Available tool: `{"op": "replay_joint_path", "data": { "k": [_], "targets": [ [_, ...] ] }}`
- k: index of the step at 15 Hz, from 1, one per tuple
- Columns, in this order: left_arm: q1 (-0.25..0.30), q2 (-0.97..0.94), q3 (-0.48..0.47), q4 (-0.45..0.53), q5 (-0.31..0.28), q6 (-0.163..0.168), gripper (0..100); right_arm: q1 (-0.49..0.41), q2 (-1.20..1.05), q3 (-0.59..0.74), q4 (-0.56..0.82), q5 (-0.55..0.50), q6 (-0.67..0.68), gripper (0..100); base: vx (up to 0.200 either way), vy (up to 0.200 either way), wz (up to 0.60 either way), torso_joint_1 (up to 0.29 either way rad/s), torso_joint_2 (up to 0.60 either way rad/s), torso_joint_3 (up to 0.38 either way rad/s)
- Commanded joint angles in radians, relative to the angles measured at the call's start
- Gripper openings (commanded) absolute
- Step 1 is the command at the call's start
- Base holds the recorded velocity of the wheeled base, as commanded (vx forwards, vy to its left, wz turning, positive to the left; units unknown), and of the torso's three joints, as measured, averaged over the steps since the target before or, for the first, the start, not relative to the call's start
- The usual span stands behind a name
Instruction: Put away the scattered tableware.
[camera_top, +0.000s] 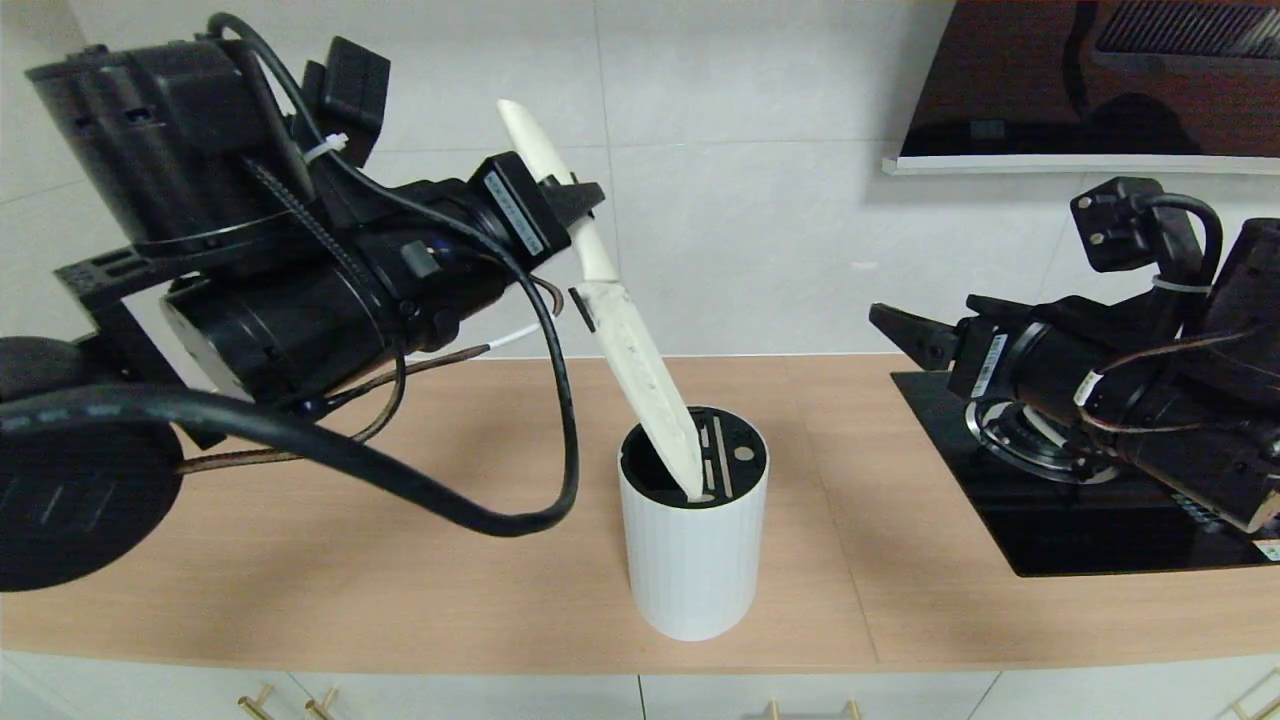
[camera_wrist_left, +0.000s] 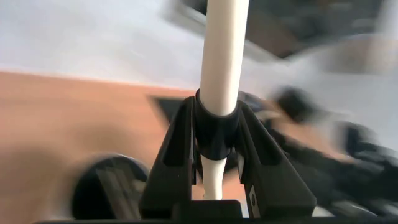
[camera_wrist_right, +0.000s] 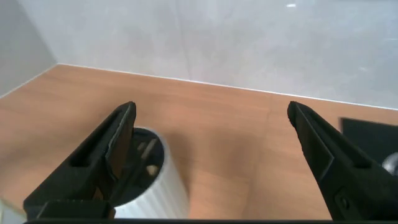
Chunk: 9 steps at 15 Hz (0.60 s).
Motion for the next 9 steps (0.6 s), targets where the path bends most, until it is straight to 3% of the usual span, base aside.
{"op": "replay_joint_path", "data": {
  "k": [1, 2, 3, 5, 6, 7, 8, 9],
  "targets": [
    [-0.025, 0.016, -0.024, -0.015, 0.13, 0.107, 0, -0.006, 0.035, 0.003, -0.006, -0.001, 0.0, 100, 0.0, 0.0, 0.0, 0.0, 0.0, 0.0],
    [-0.049, 0.027, -0.021, -0.06, 0.2, 0.173, 0, -0.006, 0.041, 0.003, -0.006, -0.003, 0.0, 100, 0.0, 0.0, 0.0, 0.0, 0.0, 0.0],
    [-0.074, 0.039, -0.019, -0.101, 0.248, 0.214, 0, -0.006, 0.043, 0.004, -0.006, -0.003, -0.002, 100, 0.0, 0.0, 0.0, 0.0, 0.0, 0.0],
    [-0.102, 0.104, -0.012, -0.198, 0.403, 0.365, 0, -0.006, 0.041, 0.004, -0.006, -0.003, -0.002, 100, 0.0, 0.0, 0.0, 0.0, 0.0, 0.0],
    [-0.112, 0.142, -0.007, -0.262, 0.446, 0.404, 0, -0.006, 0.045, 0.004, -0.006, -0.003, -0.002, 100, 0.0, 0.0, 0.0, 0.0, 0.0, 0.0],
    [-0.114, 0.148, -0.006, -0.273, 0.446, 0.409, 0, -0.006, 0.045, 0.004, -0.006, -0.003, -0.002, 100, 0.0, 0.0, 0.0, 0.0, 0.0, 0.0],
    [-0.117, 0.193, 0.022, -0.354, 0.45, 0.467, 0, -0.004, 0.057, 0.006, -0.006, -0.003, -0.002, 100, 0.0, 0.0, 0.0, 0.0, 0.0, 0.0],
    [-0.123, 0.2, 0.034, -0.364, 0.455, 0.481, 0, -0.004, 0.063, 0.004, -0.007, -0.004, -0.002, 100, 0.0, 0.0, 0.0, 0.0, 0.0, 0.0]
  ]
}}
